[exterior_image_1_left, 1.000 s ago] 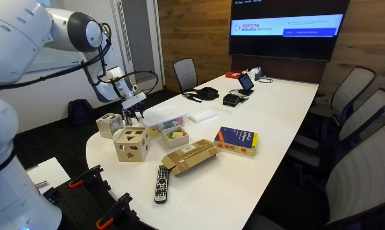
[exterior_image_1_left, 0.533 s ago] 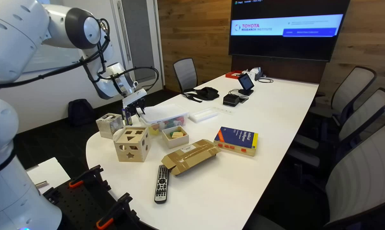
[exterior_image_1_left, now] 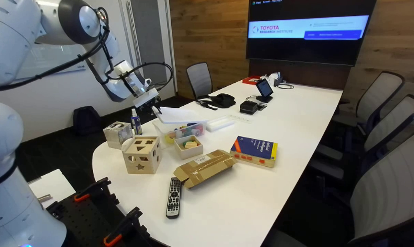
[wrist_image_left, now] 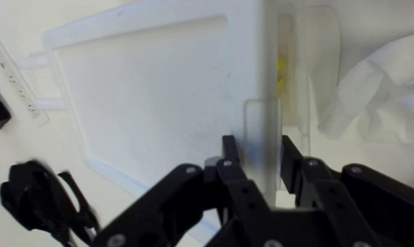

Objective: Take the lid off the bowl

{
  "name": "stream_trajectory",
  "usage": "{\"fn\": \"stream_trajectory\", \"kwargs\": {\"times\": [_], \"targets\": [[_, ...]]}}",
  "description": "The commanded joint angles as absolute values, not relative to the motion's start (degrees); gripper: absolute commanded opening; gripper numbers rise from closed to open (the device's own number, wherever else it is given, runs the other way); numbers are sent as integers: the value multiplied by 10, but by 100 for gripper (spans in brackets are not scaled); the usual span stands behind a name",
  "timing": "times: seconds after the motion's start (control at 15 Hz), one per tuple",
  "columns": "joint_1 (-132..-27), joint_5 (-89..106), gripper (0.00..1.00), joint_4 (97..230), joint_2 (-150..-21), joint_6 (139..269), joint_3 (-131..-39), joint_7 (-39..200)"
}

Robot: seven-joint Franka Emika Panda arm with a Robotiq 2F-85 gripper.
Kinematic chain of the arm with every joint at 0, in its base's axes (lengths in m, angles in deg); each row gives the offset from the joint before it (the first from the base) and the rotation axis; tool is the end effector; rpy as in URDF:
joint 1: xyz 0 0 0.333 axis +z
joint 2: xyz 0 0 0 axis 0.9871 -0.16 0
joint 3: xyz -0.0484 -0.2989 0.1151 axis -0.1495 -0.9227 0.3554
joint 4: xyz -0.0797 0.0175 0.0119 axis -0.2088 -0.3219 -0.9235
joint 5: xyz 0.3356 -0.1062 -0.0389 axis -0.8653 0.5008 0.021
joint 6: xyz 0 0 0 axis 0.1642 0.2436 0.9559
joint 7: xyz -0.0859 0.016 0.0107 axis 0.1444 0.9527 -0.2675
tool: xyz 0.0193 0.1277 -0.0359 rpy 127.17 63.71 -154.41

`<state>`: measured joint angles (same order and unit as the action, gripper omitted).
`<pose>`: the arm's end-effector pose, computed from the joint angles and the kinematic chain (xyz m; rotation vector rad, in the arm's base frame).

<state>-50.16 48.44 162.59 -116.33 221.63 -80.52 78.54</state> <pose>0.5909 0.3684 0.1757 2.3480 1.4738 0.4645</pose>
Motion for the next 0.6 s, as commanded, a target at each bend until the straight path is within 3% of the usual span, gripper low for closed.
{"fn": "stream_trajectory", "kwargs": {"times": [0.0,0.53], "targets": [[-458,538,9,1630,-1144,2231,-867,914],[-385,695,9,1623,-1141,2195,-950,1236]]}}
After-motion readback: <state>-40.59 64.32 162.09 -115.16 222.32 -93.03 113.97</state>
